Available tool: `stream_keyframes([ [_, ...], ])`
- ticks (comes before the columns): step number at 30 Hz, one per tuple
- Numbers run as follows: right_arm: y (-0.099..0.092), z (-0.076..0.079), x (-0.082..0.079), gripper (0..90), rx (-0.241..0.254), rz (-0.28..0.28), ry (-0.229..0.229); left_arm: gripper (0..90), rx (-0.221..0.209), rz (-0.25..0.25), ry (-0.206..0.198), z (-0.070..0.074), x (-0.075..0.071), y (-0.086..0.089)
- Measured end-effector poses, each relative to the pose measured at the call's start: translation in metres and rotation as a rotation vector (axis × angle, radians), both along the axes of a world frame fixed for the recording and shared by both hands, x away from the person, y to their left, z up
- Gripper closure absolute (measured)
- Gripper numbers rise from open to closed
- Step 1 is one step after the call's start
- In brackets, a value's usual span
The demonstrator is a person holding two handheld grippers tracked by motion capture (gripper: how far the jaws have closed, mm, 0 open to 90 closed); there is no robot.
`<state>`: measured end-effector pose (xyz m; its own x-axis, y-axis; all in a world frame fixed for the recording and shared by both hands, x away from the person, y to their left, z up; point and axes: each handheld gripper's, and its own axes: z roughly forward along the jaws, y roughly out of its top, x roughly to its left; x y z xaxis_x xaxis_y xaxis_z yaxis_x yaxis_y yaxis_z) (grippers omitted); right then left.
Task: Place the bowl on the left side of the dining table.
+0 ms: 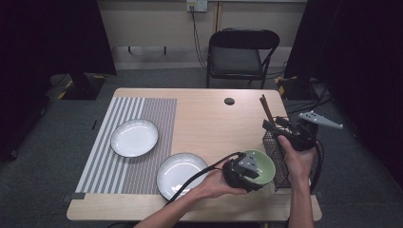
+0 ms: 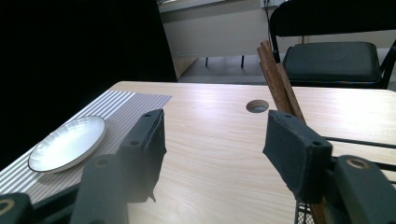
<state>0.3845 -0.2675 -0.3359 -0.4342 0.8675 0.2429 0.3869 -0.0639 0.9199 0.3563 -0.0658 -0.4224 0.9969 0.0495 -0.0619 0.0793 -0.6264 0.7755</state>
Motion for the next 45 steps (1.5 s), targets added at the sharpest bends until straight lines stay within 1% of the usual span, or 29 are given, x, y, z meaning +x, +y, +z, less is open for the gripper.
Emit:
stream_keyframes([
  [1, 0.000, 0.000, 0.000, 37.6, 0.000, -0.002, 0.001, 67.0, 0.009, -0.007, 0.000, 0.000, -0.001, -0.001],
  [3, -0.001, -0.001, 0.001, 37.6, 0.000, -0.003, 0.001, 71.8, 0.006, -0.020, 0.014, 0.000, -0.001, -0.001],
  [5, -0.001, -0.001, 0.001, 37.6, -0.002, -0.003, 0.001, 75.1, -0.001, -0.023, 0.009, 0.001, -0.002, -0.002],
  [6, 0.000, -0.001, 0.001, 37.6, -0.003, -0.002, 0.000, 78.2, -0.011, -0.020, 0.023, 0.001, -0.003, -0.002],
  [7, 0.000, -0.001, 0.001, 37.6, -0.005, -0.002, 0.001, 79.2, -0.002, -0.026, 0.018, 0.002, -0.002, -0.002],
  [8, 0.000, -0.001, 0.001, 37.6, -0.007, 0.000, 0.002, 79.3, -0.017, -0.020, 0.039, 0.001, -0.002, -0.002],
  [9, 0.001, -0.002, 0.001, 37.5, -0.009, 0.000, 0.003, 79.3, -0.014, -0.023, 0.044, 0.001, -0.001, -0.002],
  [12, 0.000, -0.002, 0.001, 37.4, -0.008, -0.001, 0.005, 80.0, -0.027, -0.014, 0.059, 0.001, 0.000, -0.002],
  [13, 0.000, -0.002, 0.001, 37.2, -0.008, -0.002, 0.005, 80.3, -0.047, -0.005, 0.080, 0.002, 0.001, -0.002],
  [17, -0.002, -0.001, 0.000, 37.2, -0.004, -0.007, 0.001, 81.4, -0.092, 0.008, 0.137, 0.005, 0.004, 0.001],
  [18, -0.002, -0.001, 0.000, 37.1, -0.004, -0.008, 0.000, 81.5, -0.099, 0.002, 0.143, 0.006, 0.006, 0.002],
  [19, -0.003, -0.002, 0.000, 37.1, -0.002, -0.010, 0.003, 81.8, -0.117, 0.004, 0.159, 0.007, 0.007, 0.002],
  [21, -0.003, -0.002, 0.001, 37.1, -0.004, -0.010, 0.002, 82.2, -0.135, 0.000, 0.181, 0.009, 0.010, 0.004],
  [22, -0.003, -0.002, 0.001, 37.0, -0.004, -0.010, 0.002, 82.4, -0.151, 0.001, 0.193, 0.011, 0.011, 0.005],
  [23, -0.003, -0.002, 0.001, 37.0, -0.003, -0.012, 0.001, 82.7, -0.155, 0.001, 0.202, 0.012, 0.012, 0.006],
  [25, -0.003, -0.002, 0.000, 37.0, -0.002, -0.012, 0.003, 83.0, -0.156, 0.000, 0.203, 0.015, 0.013, 0.006],
  [27, -0.003, -0.001, 0.000, 37.0, -0.001, -0.011, 0.002, 83.1, -0.165, 0.001, 0.222, 0.017, 0.015, 0.007],
  [28, -0.003, -0.001, 0.000, 37.0, -0.003, -0.011, 0.000, 83.1, -0.168, -0.003, 0.225, 0.018, 0.016, 0.007],
  [29, -0.003, -0.001, 0.000, 37.0, -0.006, -0.011, 0.000, 83.1, -0.173, -0.003, 0.230, 0.018, 0.017, 0.008],
  [30, -0.003, -0.002, 0.000, 37.0, -0.005, -0.009, 0.001, 83.1, -0.186, -0.001, 0.245, 0.018, 0.018, 0.009],
  [37, -0.001, -0.002, 0.001, 37.0, -0.009, -0.009, 0.001, 83.1, -0.196, -0.005, 0.284, 0.019, 0.022, 0.011],
  [39, -0.001, -0.002, 0.001, 37.0, -0.009, -0.009, 0.002, 83.0, -0.205, -0.006, 0.300, 0.019, 0.023, 0.012],
  [45, -0.001, -0.002, 0.001, 37.0, -0.010, -0.007, 0.002, 83.1, -0.199, -0.008, 0.315, 0.019, 0.024, 0.012],
])
